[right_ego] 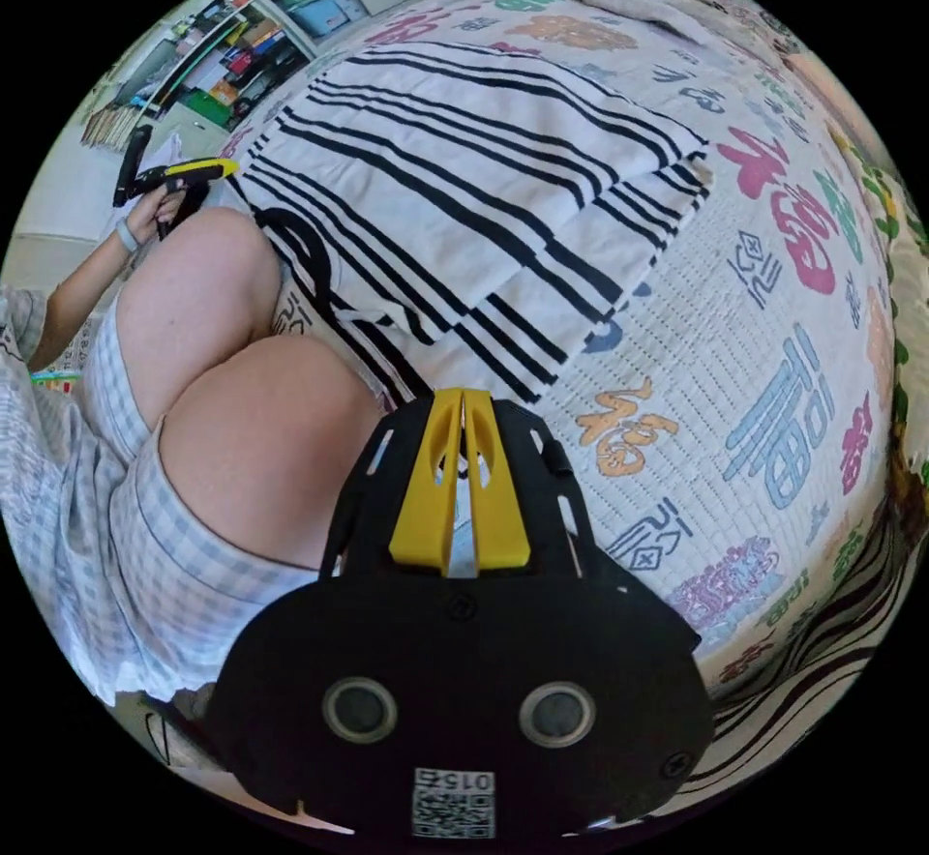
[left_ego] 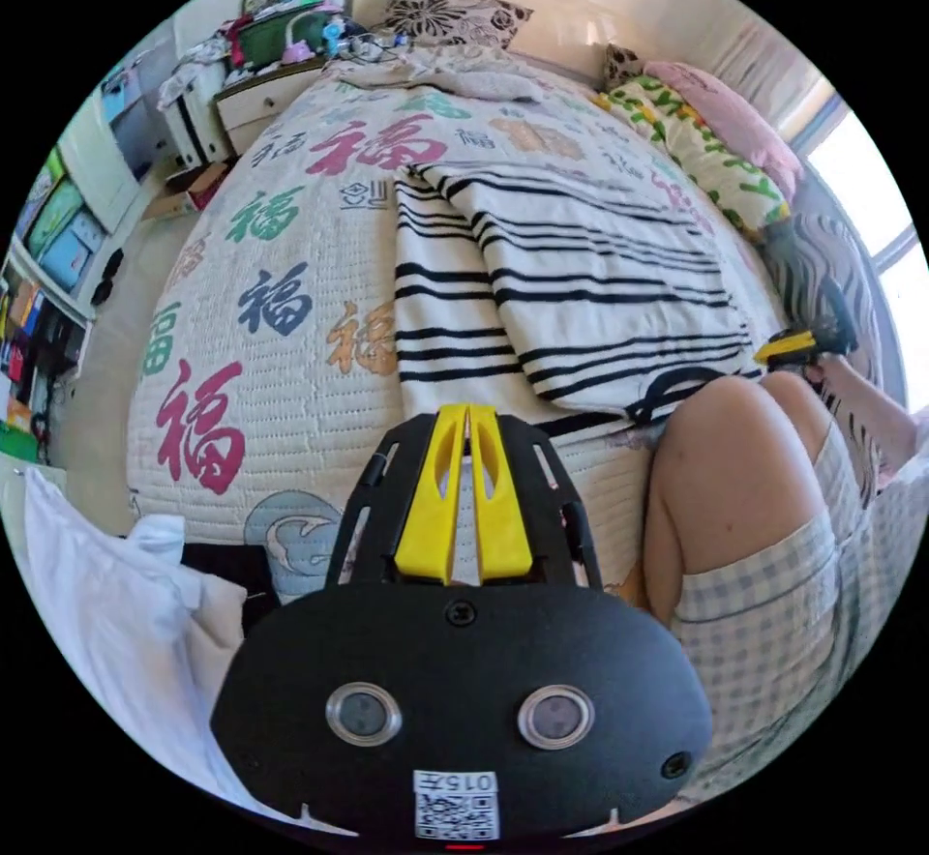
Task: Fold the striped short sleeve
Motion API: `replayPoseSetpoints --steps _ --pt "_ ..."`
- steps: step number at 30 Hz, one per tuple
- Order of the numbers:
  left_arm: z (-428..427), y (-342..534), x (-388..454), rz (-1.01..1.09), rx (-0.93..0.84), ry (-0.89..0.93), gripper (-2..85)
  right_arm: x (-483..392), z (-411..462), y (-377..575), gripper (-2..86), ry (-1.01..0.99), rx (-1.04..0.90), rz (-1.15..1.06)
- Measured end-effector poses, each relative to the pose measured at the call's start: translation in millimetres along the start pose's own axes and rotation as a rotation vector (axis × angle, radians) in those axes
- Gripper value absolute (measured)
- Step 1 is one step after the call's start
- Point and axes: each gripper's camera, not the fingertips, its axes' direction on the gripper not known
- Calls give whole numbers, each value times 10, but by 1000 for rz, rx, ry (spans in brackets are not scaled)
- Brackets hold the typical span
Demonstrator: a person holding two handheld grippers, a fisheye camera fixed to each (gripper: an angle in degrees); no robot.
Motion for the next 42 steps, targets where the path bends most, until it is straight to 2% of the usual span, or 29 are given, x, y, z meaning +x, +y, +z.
replayPoseSetpoints --steps 1,4,8,10,12,16,19,22,27,32,34,36,42 --pt "-124 -85 -104 -61 84 92 8 128 -51 -63 1 -38 72 61" --pt "-204 -484 -277 -120 189 176 53 580 -96 -368 19 -167 239 258" --pt "64 -1069 -507 -212 185 278 71 1204 -1 -808 43 -369 425 547" --pt "325 -1358 -794 -401 141 363 74 1525 144 -1018 42 -498 542 707" --pt "475 -1482 -930 -491 137 360 74 1657 267 -1216 49 -512 534 759" --pt "753 -1690 -995 -512 9 291 73 1829 609 -1644 37 -457 357 774" --pt "780 -1742 -1020 -473 10 319 28 1974 737 -1716 7 -524 364 788" --pt "766 -1740 -1098 -441 -17 317 4 2084 794 -1752 -7 -501 378 773" --pt "735 -1677 -1103 -392 -21 253 2 2067 915 -2010 -9 -361 328 686" --pt "579 -1456 -878 -297 28 197 25 2012 1013 -2030 4 -414 380 667" --pt "360 -1158 -705 -206 49 120 73 1823 981 -1911 36 -395 391 574" --pt "242 -816 -611 -187 45 133 85 1622 1059 -1795 60 -404 331 483" --pt "111 441 -342 -284 -15 171 87 1055 1780 -1405 84 -391 51 394"
